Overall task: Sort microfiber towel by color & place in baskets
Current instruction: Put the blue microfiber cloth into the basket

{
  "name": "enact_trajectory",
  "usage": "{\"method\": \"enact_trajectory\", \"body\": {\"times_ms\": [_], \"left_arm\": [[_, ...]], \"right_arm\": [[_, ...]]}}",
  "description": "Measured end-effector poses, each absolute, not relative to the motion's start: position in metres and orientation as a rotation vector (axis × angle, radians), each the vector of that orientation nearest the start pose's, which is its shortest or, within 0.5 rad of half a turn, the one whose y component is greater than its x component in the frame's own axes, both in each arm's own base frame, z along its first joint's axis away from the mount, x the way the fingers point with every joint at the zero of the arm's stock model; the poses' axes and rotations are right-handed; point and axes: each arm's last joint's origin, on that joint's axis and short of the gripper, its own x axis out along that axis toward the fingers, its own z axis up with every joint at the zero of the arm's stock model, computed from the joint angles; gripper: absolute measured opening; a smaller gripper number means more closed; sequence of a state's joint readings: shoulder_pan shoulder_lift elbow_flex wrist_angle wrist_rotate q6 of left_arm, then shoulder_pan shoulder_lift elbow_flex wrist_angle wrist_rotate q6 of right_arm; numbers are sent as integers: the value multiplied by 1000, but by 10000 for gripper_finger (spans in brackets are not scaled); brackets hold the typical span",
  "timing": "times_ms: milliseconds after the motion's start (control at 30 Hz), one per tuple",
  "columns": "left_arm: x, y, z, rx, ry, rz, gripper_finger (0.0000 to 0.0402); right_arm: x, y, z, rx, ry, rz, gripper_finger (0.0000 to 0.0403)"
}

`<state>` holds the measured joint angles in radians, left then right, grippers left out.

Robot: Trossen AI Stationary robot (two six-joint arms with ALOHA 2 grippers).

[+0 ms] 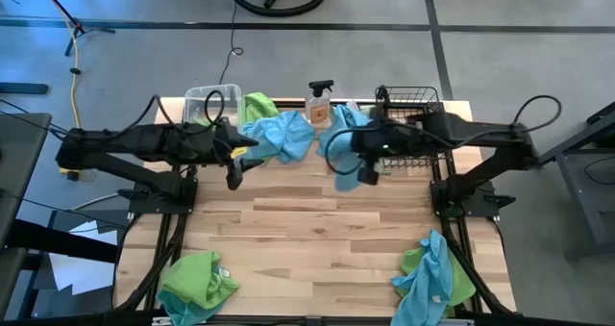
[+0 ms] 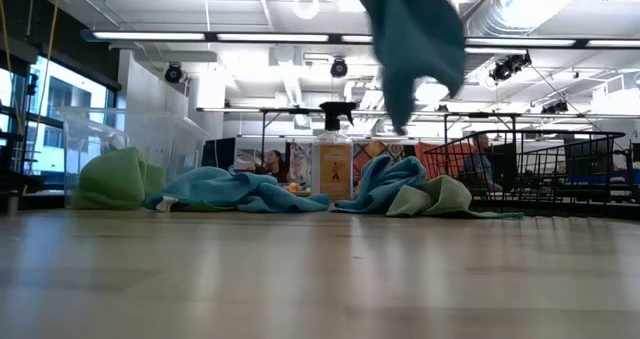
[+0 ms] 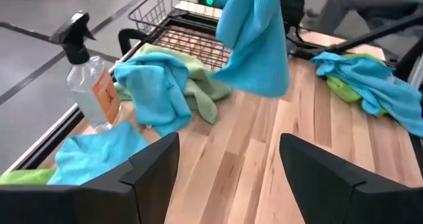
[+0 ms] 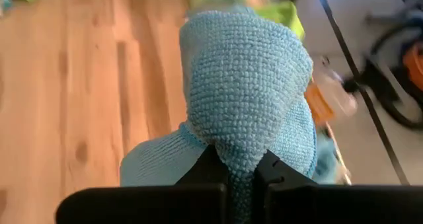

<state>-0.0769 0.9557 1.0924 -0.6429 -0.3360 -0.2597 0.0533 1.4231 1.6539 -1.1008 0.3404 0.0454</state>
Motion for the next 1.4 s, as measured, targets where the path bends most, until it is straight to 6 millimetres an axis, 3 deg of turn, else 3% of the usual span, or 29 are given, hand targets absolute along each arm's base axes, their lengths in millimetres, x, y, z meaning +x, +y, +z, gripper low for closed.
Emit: {"method": "enact_trajectory", "body": {"times_ms": [200, 600, 800, 967, 1200, 1400], "left_arm": [[182, -4, 358, -211, 361, 315, 250], [183, -4, 360, -225, 298, 319, 250], [183, -4, 360, -223, 295, 333, 250], [183, -3, 360, -224, 285, 375, 250], [184, 0, 367, -214, 204, 466, 250], [184, 0, 370, -164, 181, 474, 250]], "right_arm": [[221, 11, 421, -108, 878, -390, 1], [129, 24, 441, -3, 736, -617, 0], [117, 25, 431, -4, 679, -630, 0], [118, 16, 417, 29, 571, -823, 0], [113, -16, 421, 166, 561, -1041, 0], [120, -51, 425, 272, 603, -1067, 0]]}}
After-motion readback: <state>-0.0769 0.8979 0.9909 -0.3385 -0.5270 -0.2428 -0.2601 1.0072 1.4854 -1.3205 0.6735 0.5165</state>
